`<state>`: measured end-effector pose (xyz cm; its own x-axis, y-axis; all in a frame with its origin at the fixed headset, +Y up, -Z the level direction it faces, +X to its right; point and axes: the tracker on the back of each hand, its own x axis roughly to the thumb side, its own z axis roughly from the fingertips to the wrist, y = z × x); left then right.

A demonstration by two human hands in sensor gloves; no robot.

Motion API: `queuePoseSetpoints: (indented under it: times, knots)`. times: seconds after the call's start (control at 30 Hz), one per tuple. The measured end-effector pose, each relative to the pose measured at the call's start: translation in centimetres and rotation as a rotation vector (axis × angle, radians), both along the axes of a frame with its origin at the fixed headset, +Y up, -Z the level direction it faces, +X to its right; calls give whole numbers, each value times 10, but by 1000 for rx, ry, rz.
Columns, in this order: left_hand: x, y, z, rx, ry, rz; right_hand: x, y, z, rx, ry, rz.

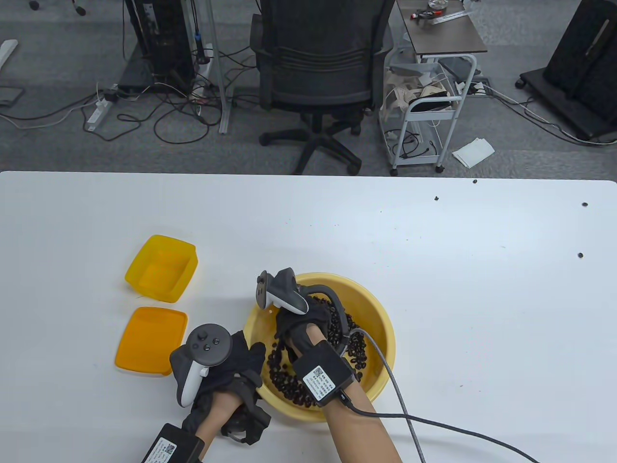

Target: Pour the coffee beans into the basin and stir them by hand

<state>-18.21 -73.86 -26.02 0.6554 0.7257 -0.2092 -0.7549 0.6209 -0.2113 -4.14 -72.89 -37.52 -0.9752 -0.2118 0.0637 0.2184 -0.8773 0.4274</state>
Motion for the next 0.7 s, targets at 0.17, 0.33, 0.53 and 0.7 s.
queuePoseSetpoints:
  times: [0.17,0.33,0.53,0.7]
  knots:
    - [0,0,0,-2,3,-5,23,-1,-4,-14,-55,77]
    - [0,0,0,-2,10,-8,43,0,-3,-76,-106,90]
    - [0,0,0,0,17,-11,60,1,6,-187,-135,89]
    - [0,0,0,1,21,-13,68,1,20,-275,-125,57]
